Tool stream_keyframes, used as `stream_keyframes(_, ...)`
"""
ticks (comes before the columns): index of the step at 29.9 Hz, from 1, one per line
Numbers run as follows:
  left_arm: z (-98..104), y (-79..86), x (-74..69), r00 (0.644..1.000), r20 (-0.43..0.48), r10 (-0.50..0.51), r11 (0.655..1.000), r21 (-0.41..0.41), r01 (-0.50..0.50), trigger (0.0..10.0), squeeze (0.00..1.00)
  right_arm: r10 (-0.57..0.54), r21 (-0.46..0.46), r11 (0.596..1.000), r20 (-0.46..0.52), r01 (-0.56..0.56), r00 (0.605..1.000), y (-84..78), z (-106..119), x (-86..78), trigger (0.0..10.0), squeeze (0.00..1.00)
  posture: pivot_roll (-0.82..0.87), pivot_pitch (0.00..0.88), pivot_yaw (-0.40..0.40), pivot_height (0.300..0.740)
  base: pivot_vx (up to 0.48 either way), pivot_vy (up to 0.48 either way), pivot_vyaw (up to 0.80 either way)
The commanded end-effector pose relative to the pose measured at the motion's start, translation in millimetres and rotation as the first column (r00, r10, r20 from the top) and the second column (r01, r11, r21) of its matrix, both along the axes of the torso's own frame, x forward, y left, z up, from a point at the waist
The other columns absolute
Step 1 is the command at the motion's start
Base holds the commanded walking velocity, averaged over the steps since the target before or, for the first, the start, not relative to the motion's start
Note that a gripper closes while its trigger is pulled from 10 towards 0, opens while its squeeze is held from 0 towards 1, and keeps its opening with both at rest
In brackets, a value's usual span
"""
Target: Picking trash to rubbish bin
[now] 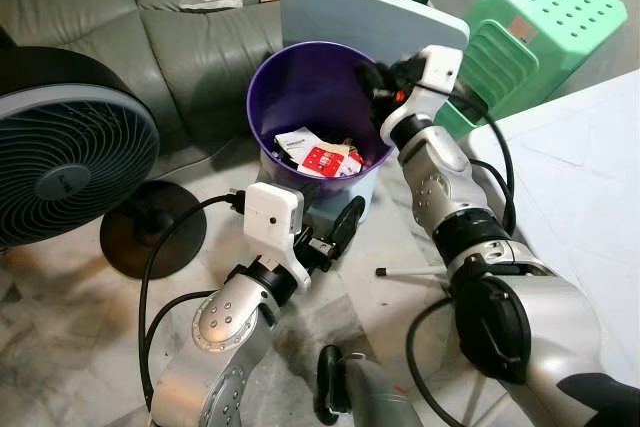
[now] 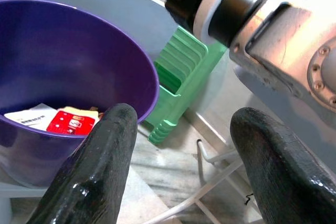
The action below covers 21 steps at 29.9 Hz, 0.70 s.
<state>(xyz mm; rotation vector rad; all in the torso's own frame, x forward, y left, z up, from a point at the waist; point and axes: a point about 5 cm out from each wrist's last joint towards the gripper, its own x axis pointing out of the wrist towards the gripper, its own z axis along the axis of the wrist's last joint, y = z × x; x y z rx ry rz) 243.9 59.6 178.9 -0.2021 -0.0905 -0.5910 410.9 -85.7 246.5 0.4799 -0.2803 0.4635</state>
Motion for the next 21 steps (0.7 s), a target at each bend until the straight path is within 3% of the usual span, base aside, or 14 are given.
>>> stream_keyframes(1, 2, -4.5, -6.1, 1.000, -0.002, -0.022, 1.000, -0.011, 0.022, 10.0, 0.00, 0.002, 0.027, 1.000, 0.005, -0.002, 1.000, -1.0, 3, 0.3, 10.0, 1.00, 0.21, 0.446, -0.154, 0.740, 0.000, 0.000, 0.00)
stream_keyframes(2, 3, -5.3, -6.4, 1.000, 0.003, -0.027, 1.000, -0.011, 0.027, 10.0, 0.00, -0.003, 0.041, 0.999, 0.008, 0.003, 1.000, -2.2, 9, 1.5, 10.0, 0.00, 0.21, 0.438, -0.153, 0.740, 0.000, 0.000, 0.00)
stream_keyframes(5, 3, -4.9, -5.3, 1.000, 0.012, -0.027, 1.000, -0.005, 0.027, 10.0, 0.00, -0.009, 0.060, 0.998, 0.018, 0.008, 1.000, -5.3, 13, 2.1, 10.0, 0.00, 0.21, 0.422, -0.148, 0.740, 0.000, 0.000, 0.00)
stream_keyframes(11, 18, 5.7, 5.2, 0.998, 0.062, 0.027, 0.999, -0.021, -0.026, 10.0, 0.00, -0.079, 0.064, 0.995, 0.098, 0.073, 0.992, -33.2, 26, 2.1, 10.0, 0.00, 0.21, 0.400, -0.142, 0.740, 0.000, 0.000, 0.00)
stream_keyframes(16, 30, 21.1, 19.3, 0.988, 0.120, 0.098, 0.995, -0.045, -0.093, 10.0, 0.00, -0.126, -0.082, 0.986, 0.212, 0.146, 0.969, -52.9, 24, -7.6, 10.0, 0.00, 0.20, 0.346, -0.135, 0.740, 0.000, 0.000, 0.00)
stream_keyframes(17, 31, 25.9, 23.4, 0.984, 0.126, 0.123, 0.992, -0.049, -0.118, 10.0, 0.00, -0.119, -0.088, 0.986, 0.225, 0.142, 0.967, -56.6, 22, -11.3, 10.0, 0.25, 0.20, 0.317, -0.132, 0.740, 0.000, 0.000, 0.00)
stream_keyframes(20, 31, 32.7, 30.0, 0.980, 0.128, 0.155, 0.987, -0.050, -0.150, 10.0, 0.00, -0.108, -0.089, 0.987, 0.233, 0.132, 0.967, -60.4, 16, -16.1, 10.0, 0.25, 0.20, 0.289, -0.127, 0.740, 0.000, 0.000, 0.00)
stream_keyframes(21, 32, 38.1, 33.7, 0.976, 0.122, 0.181, 0.983, -0.060, -0.175, 10.0, 0.00, -0.112, -0.088, 0.987, 0.234, 0.135, 0.966, -64.8, 13, -20.0, 10.0, 1.00, 0.20, 0.289, -0.127, 0.740, 0.000, 0.000, 0.00)
